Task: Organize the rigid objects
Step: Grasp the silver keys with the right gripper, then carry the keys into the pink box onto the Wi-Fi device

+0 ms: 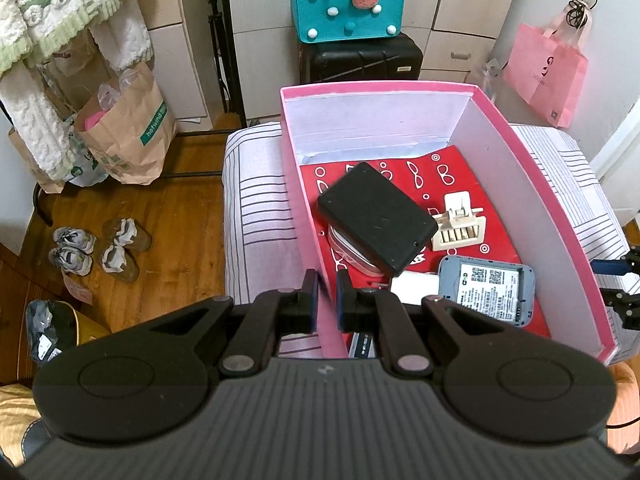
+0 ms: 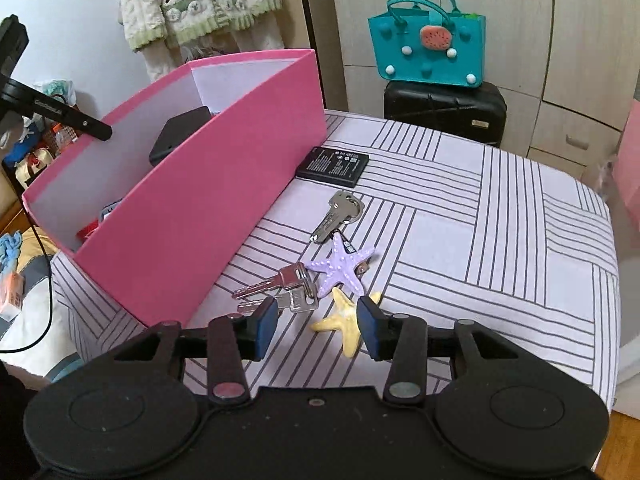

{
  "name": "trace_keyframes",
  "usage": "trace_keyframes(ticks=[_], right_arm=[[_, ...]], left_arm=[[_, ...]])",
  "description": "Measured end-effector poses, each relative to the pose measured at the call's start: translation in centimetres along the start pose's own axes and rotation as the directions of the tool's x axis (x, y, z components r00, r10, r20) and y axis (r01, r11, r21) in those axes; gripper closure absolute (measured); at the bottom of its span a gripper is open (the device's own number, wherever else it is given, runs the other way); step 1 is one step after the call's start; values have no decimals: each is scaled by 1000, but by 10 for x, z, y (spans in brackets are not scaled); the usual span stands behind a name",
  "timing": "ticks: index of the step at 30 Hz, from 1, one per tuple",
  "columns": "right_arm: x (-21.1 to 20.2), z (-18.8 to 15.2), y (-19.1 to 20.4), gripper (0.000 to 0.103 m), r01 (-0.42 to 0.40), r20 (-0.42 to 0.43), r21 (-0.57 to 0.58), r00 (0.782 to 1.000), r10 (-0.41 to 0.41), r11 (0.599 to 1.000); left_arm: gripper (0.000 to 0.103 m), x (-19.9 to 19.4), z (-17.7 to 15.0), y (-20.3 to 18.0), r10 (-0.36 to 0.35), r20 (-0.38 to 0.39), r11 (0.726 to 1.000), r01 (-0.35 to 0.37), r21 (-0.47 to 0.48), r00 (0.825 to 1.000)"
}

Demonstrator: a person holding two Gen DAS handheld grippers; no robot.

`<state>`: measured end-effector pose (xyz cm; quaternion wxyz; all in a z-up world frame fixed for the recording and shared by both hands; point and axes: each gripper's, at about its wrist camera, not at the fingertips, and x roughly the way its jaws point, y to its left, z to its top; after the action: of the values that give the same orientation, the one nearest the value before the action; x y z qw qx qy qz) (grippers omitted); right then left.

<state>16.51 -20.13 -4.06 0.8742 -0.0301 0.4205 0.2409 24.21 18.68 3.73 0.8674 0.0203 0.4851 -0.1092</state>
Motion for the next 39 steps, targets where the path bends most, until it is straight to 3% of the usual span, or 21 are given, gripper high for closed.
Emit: trace_keyframes(ticks=[3,5,7,13,14,17,21,27,32,36,39], right_arm=[[2,0,2,55,-49,17,-11,999,50,999],[3,1,7,70,-82,34,-40,996,83,996],[8,4,15,75,-87,30,-85,996,90,993],[39,10,30,76,50,-4,-187,999,-52,981],[42,10,30,98,55,5,-201,998,-55,978],[35,15,30,98,0,9,-213,1000,2,977],[12,35,23,98,-71,61,-142,995,80,987],[-15,72,32,98,-56,160,-132,984,77,990],[-46,104,46,98,-32,276,-167,958,77,985],[-58,116,58,98,-150,302,-189,931,203,970],[-57,116,73,98,-186,300,-215,922,246,959]], left_arm=[[95,0,0,0,1,1,1000,-1,4,1000],[95,0,0,0,1,1,1000,-1,5,1000],[95,0,0,-1,0,0,1000,0,6,1000],[95,0,0,-2,0,2,1000,0,9,1000],[95,0,-1,-1,-2,3,1000,2,8,1000],[95,1,-1,-2,1,3,1000,-1,13,1000],[95,1,-1,-1,-6,1,1000,6,12,1000],[94,2,0,1,-10,-10,1000,10,7,1000],[94,2,0,1,-11,-9,1000,11,8,1000],[94,2,0,2,-11,-9,1000,11,9,1000],[94,2,0,1,-5,-11,1000,5,13,1000]])
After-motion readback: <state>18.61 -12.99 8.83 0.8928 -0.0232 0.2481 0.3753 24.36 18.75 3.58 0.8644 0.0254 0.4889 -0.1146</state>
